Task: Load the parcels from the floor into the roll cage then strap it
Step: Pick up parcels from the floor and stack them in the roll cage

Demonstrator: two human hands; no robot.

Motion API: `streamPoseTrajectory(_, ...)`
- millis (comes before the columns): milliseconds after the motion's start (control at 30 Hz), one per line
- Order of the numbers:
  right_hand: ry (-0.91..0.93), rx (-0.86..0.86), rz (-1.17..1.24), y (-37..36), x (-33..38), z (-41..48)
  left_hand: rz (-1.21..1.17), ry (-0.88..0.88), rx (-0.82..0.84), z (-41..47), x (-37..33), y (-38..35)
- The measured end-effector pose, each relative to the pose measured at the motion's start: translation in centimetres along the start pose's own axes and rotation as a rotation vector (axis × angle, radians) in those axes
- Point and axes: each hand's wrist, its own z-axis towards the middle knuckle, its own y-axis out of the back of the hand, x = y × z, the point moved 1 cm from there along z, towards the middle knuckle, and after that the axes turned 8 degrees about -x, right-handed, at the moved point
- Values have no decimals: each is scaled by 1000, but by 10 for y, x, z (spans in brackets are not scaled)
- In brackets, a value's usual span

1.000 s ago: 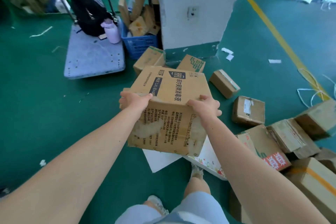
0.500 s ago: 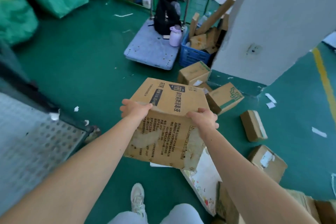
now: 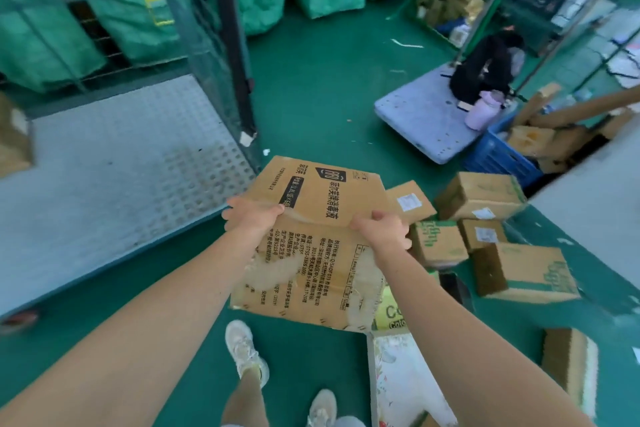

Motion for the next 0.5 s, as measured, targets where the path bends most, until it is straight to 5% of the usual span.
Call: streamPoseTrajectory(500,293,298,-247,-200,155,-110,-204,223,-268,133,80,215)
